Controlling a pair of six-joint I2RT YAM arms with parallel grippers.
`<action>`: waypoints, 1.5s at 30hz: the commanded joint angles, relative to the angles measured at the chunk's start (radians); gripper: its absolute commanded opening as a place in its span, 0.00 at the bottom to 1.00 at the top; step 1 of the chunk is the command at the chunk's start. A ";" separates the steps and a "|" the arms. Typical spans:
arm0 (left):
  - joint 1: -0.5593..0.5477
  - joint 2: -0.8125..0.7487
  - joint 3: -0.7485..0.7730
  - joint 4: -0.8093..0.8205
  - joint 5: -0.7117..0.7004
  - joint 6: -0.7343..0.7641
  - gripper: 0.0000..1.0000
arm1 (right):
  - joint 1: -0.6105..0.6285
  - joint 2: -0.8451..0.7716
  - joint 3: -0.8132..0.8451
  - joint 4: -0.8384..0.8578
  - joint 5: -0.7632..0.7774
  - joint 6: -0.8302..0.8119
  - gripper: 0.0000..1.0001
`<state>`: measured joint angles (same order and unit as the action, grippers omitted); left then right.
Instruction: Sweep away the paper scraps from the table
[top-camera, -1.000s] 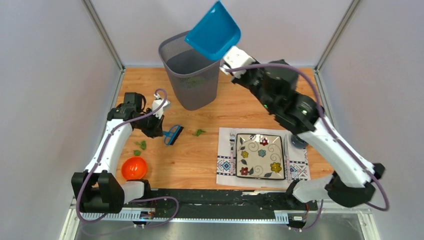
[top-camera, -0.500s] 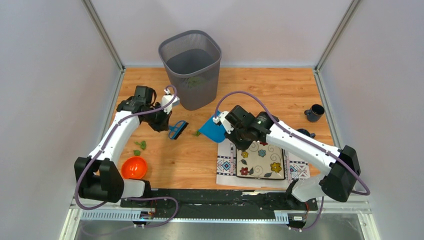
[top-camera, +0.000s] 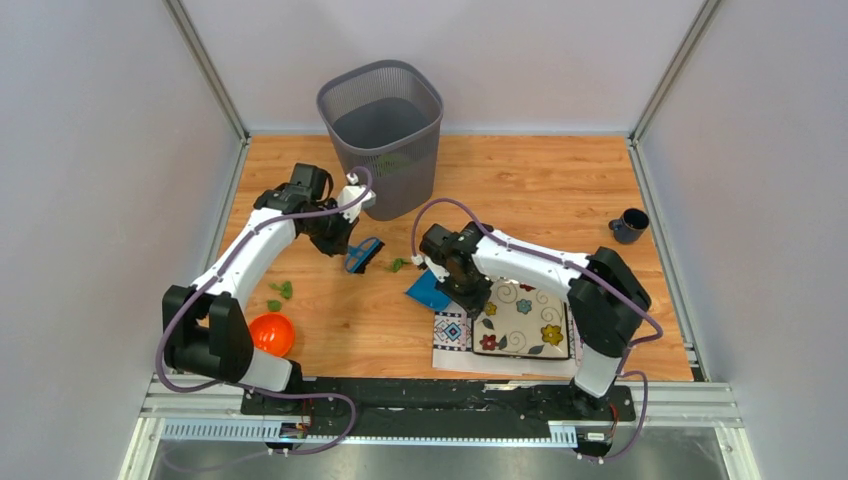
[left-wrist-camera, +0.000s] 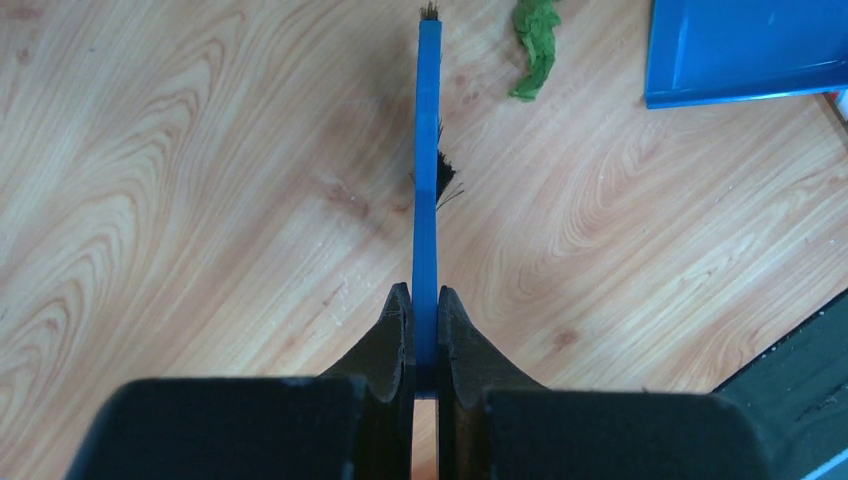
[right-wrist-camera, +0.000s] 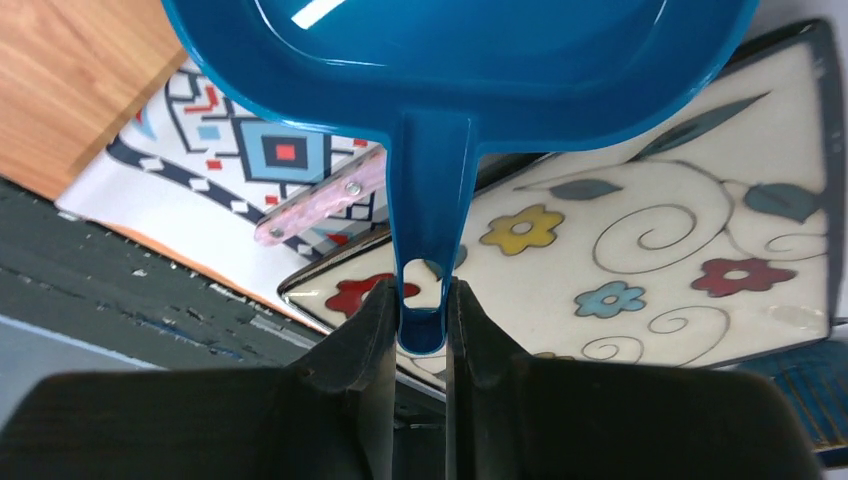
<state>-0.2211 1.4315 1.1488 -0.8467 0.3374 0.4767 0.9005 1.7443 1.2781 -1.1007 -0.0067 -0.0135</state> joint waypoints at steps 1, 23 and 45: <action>-0.006 0.035 0.048 0.028 0.024 -0.019 0.00 | 0.009 0.073 0.121 -0.050 0.074 -0.046 0.00; -0.047 -0.017 0.121 -0.126 0.448 -0.096 0.00 | 0.009 0.061 0.027 0.370 0.099 -0.210 0.00; 0.112 -0.206 0.212 -0.104 -0.098 -0.079 0.00 | 0.005 -0.184 0.055 0.172 0.047 -0.209 0.00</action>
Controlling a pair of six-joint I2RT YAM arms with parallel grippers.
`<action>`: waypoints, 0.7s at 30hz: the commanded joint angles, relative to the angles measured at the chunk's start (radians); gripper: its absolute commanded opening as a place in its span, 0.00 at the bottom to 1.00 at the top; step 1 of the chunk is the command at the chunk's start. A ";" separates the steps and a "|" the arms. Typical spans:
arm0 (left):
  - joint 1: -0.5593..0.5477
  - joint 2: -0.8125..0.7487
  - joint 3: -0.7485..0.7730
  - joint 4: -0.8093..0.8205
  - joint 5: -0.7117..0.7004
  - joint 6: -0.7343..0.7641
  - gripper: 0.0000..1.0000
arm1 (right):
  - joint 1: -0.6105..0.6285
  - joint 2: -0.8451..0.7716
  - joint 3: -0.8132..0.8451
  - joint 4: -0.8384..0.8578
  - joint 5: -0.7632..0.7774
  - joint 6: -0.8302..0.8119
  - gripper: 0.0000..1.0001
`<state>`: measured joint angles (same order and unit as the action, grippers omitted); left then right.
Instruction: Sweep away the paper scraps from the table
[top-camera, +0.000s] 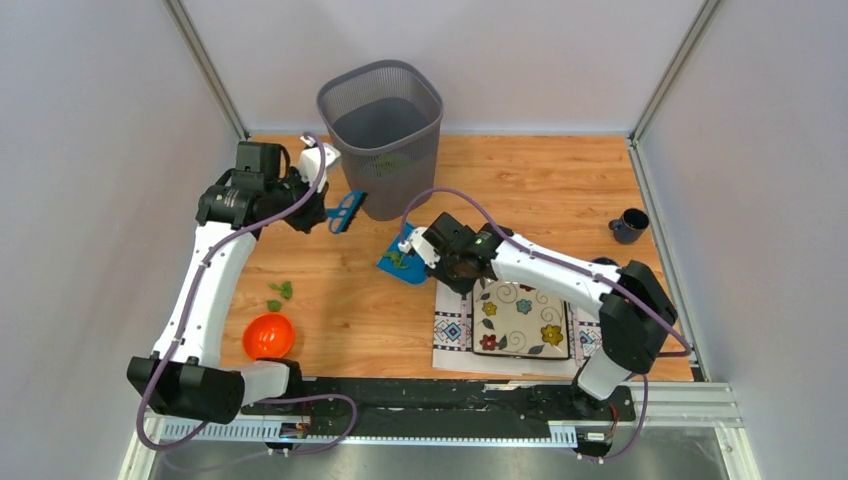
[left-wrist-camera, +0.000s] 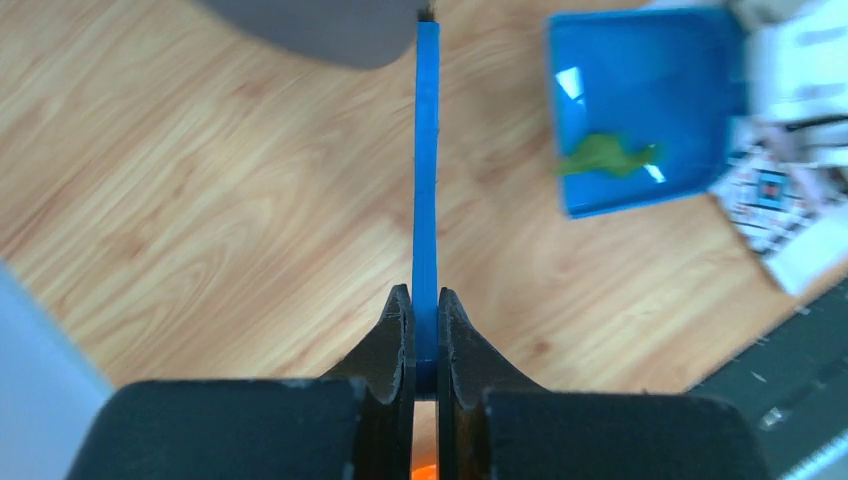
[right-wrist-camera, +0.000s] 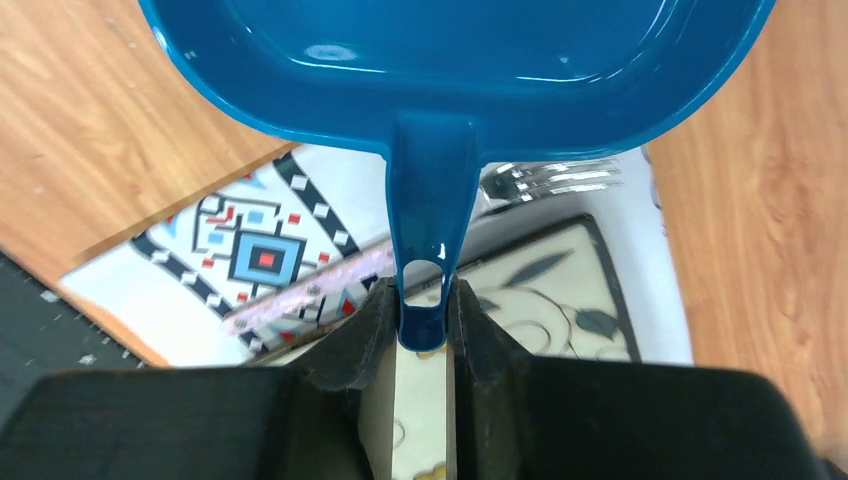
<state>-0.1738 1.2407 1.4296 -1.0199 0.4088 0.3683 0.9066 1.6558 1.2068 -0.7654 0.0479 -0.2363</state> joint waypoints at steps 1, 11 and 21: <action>0.075 -0.021 -0.095 0.095 -0.189 0.037 0.00 | -0.005 -0.100 0.178 -0.205 -0.014 0.018 0.00; 0.080 -0.024 -0.368 0.196 -0.223 0.061 0.00 | -0.024 -0.010 0.638 -0.547 0.096 0.029 0.00; 0.079 -0.027 -0.472 0.221 -0.180 0.067 0.00 | -0.152 0.254 1.181 -0.672 0.078 -0.001 0.00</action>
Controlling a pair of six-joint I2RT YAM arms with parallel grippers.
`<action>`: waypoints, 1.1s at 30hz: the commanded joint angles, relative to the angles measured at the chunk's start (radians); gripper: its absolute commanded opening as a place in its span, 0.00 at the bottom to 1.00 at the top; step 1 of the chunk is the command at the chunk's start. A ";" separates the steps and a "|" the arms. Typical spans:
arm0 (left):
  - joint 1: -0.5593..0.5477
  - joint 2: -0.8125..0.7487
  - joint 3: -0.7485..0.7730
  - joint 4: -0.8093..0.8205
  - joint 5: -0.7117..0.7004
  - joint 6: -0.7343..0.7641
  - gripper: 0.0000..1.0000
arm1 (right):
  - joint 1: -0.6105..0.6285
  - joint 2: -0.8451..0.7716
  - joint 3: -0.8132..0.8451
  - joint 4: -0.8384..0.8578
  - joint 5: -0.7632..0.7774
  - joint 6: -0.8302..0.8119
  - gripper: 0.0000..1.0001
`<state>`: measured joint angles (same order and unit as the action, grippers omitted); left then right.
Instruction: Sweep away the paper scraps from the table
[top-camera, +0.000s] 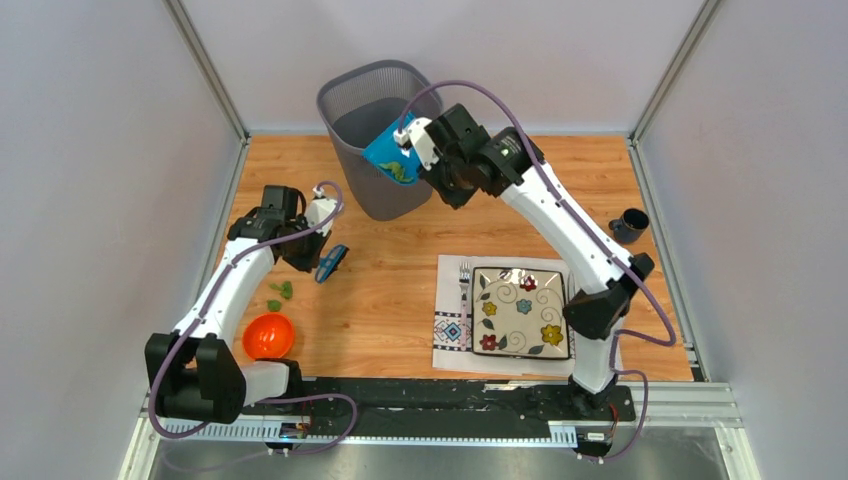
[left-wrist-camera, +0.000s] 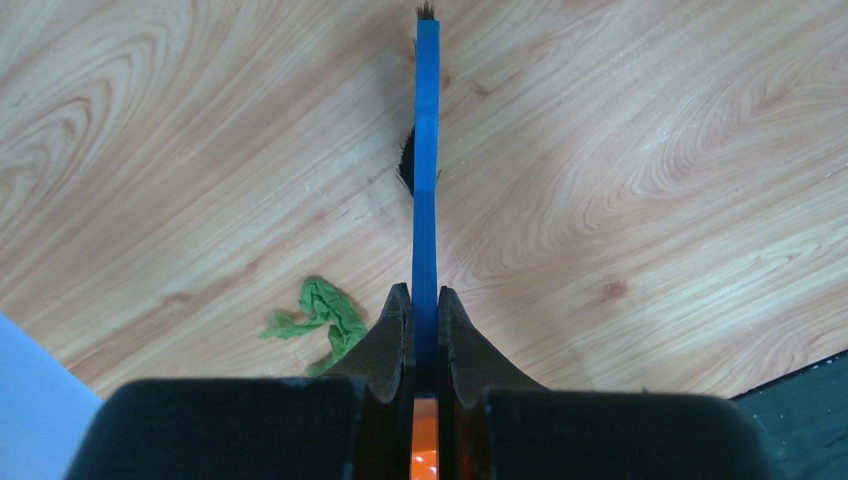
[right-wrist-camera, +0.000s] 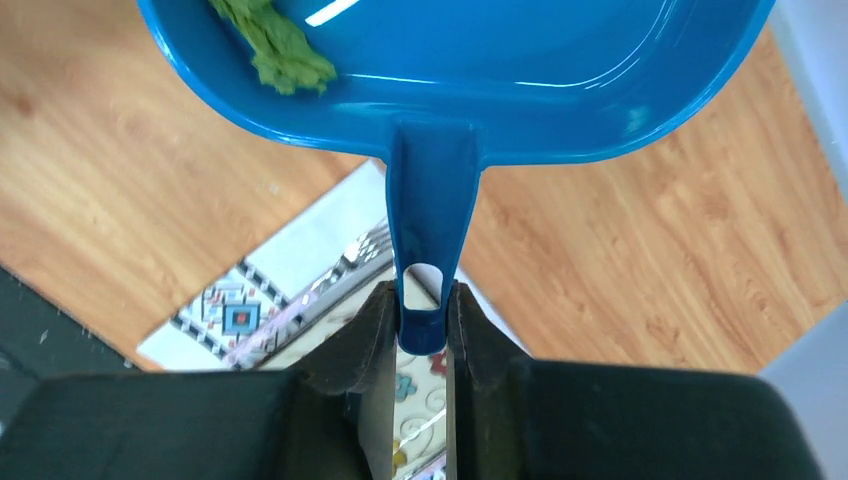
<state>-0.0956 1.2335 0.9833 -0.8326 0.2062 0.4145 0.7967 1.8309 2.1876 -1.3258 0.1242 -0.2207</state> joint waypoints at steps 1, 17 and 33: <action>0.002 -0.020 -0.029 0.035 0.025 0.023 0.00 | -0.048 0.114 0.239 -0.107 0.006 -0.019 0.00; 0.002 -0.032 -0.037 0.012 0.058 0.024 0.00 | -0.007 0.286 0.174 1.039 0.770 -0.840 0.00; 0.002 -0.048 -0.008 -0.025 0.071 0.029 0.00 | -0.007 0.228 -0.244 2.016 0.534 -1.897 0.01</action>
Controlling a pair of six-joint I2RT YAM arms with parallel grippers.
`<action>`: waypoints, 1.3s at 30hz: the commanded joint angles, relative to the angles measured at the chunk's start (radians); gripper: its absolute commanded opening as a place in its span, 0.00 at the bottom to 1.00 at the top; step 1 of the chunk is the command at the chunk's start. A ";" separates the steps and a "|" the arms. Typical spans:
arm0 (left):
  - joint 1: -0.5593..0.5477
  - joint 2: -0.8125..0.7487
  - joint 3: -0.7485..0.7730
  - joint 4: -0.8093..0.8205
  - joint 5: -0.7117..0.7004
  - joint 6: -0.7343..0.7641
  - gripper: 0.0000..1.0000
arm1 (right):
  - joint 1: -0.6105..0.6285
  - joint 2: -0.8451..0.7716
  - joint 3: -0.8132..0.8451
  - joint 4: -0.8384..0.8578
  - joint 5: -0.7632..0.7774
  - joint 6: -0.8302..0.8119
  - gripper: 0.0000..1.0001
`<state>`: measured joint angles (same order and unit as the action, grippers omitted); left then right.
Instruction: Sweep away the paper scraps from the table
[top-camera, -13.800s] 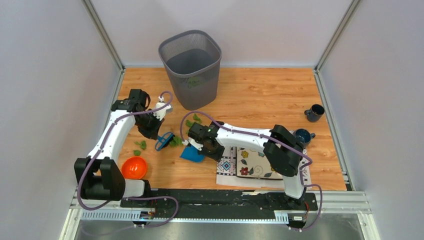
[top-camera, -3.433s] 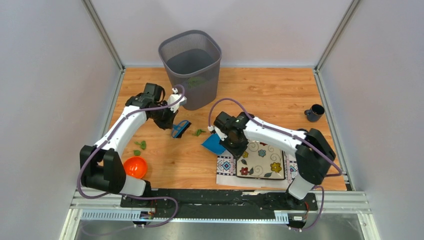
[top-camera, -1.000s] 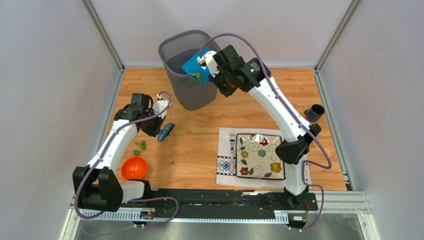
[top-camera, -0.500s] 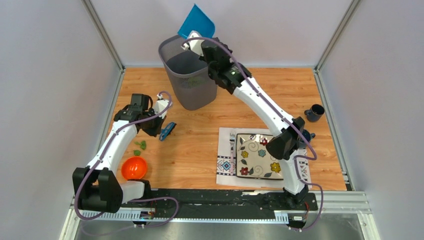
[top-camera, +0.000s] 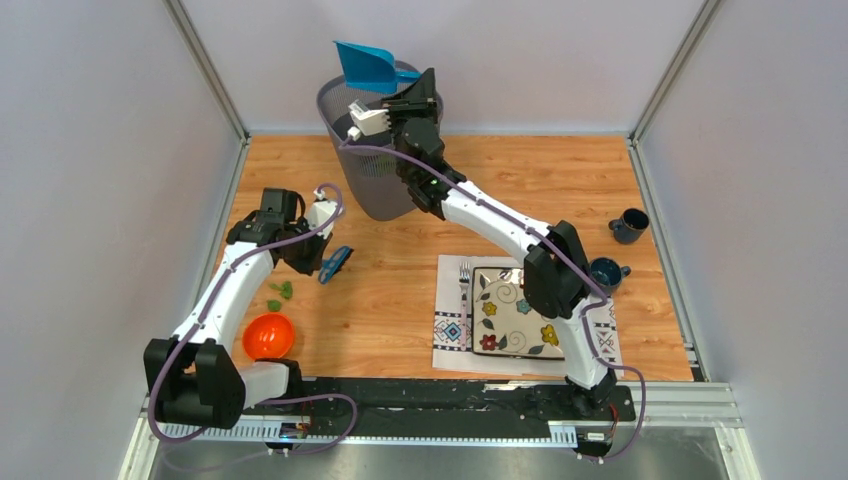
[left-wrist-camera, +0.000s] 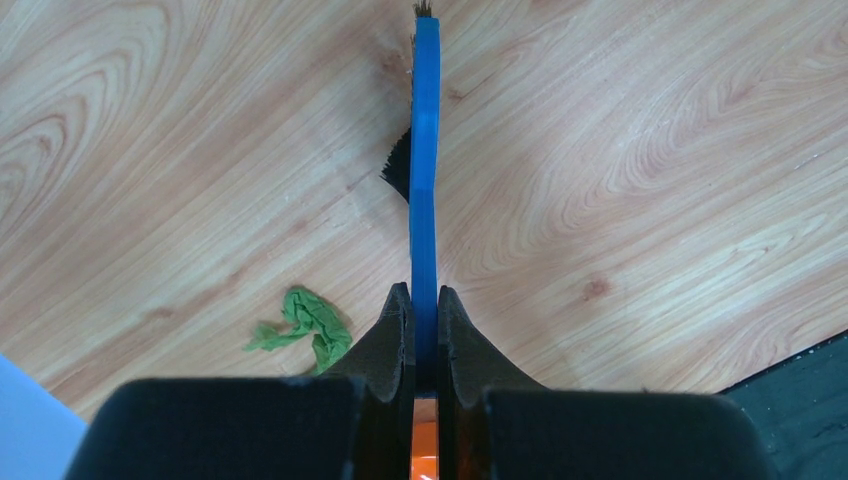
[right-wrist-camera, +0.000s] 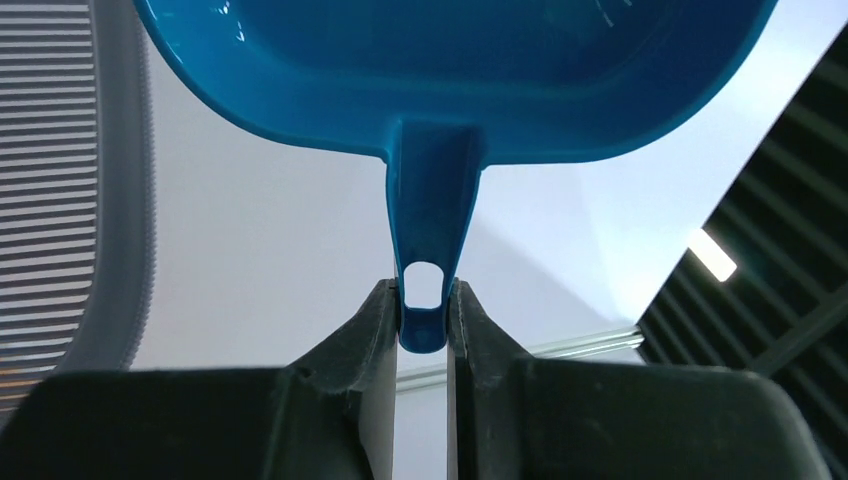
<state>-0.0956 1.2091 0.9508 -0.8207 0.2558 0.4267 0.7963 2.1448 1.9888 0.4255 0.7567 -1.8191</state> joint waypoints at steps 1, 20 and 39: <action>0.002 -0.025 0.025 -0.038 0.020 0.020 0.00 | -0.005 -0.085 -0.041 0.271 -0.108 -0.307 0.01; 0.002 -0.025 0.063 -0.031 0.013 -0.006 0.00 | 0.141 -0.652 -0.132 -1.134 -0.618 1.276 0.04; 0.008 -0.026 0.137 -0.011 -0.136 -0.017 0.00 | 0.242 -0.439 -0.538 -1.347 -0.902 1.768 0.00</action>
<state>-0.0948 1.2015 1.0306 -0.8471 0.1638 0.4141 1.0222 1.6268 1.4021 -0.8833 -0.1272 -0.1856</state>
